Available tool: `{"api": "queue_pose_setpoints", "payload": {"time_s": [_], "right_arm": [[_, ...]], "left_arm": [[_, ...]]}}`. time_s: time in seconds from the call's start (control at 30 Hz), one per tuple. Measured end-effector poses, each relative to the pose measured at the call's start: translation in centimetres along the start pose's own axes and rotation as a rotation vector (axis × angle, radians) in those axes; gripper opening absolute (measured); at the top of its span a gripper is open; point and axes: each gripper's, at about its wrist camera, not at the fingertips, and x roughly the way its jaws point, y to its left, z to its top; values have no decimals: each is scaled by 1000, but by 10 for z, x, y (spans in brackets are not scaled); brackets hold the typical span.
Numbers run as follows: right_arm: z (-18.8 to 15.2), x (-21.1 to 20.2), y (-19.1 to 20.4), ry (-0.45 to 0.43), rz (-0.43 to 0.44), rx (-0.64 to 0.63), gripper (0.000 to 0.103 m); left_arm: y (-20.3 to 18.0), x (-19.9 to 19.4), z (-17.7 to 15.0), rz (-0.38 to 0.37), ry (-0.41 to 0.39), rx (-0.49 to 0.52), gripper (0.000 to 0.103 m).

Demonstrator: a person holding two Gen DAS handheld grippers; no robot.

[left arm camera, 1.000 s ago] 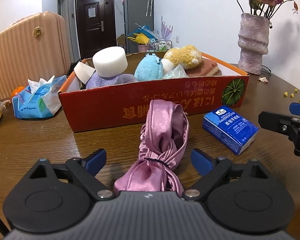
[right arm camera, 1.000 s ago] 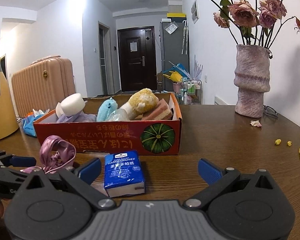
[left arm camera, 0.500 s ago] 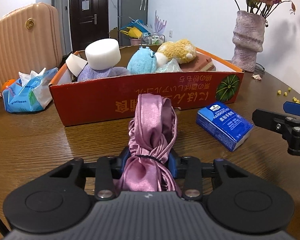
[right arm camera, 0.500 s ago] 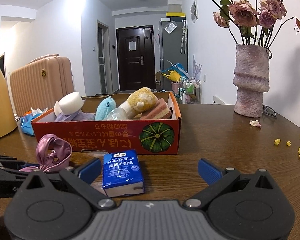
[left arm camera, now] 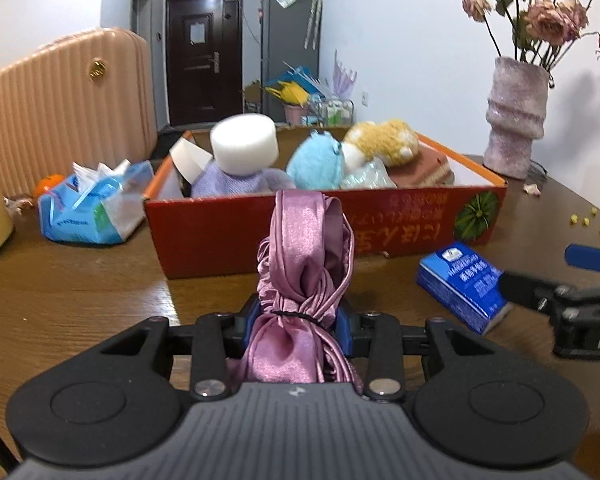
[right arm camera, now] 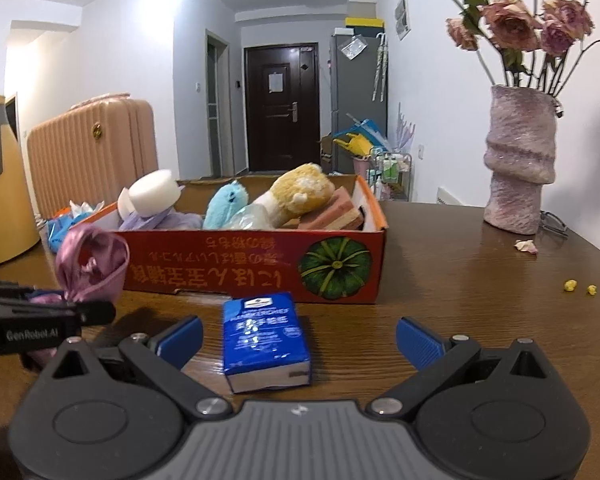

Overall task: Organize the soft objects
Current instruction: 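Grasp the blue handkerchief tissue pack with the right gripper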

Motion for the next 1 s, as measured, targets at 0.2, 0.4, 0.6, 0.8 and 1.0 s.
{"api": "queue_pose_setpoints", "payload": {"time_s": [0.2, 0.4, 0.6, 0.8, 1.0], "right_arm": [[2, 17, 15, 57, 23, -29, 103], [4, 37, 24, 130, 30, -21, 103], [7, 53, 25, 177, 27, 10, 103], [9, 65, 24, 217, 9, 24, 103], [8, 66, 25, 223, 1, 12, 102]], "left_arm": [[5, -4, 3, 36, -35, -16, 38], [14, -4, 5, 63, -41, -40, 38], [14, -3, 6, 68, -41, -42, 38], [15, -2, 5, 68, -40, -44, 38], [15, -2, 6, 70, -41, -44, 38]]}}
